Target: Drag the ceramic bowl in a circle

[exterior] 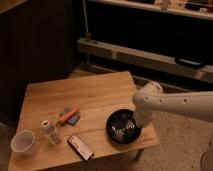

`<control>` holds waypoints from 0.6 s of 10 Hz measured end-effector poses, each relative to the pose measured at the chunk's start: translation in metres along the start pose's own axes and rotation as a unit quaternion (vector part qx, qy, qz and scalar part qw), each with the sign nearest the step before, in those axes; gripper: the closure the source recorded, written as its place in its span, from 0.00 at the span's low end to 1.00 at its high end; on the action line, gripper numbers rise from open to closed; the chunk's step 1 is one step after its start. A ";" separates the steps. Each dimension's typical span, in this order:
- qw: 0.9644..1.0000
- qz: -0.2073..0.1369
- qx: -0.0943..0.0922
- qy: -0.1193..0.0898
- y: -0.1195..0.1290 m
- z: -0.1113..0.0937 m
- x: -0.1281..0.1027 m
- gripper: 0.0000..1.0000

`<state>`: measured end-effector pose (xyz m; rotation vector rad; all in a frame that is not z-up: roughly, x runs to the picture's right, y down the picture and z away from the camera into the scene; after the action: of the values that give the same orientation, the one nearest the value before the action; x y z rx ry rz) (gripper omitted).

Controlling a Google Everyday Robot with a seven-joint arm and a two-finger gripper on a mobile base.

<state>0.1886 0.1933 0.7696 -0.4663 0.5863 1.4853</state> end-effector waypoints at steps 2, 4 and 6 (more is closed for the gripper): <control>0.999 -0.027 -0.017 -0.011 0.023 -0.007 -0.003 1.00; 0.997 -0.065 -0.038 -0.027 0.064 -0.020 -0.011 1.00; 0.990 -0.118 -0.062 -0.045 0.117 -0.039 -0.017 1.00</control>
<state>0.0694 0.1613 0.7574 -0.5440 0.3555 1.3141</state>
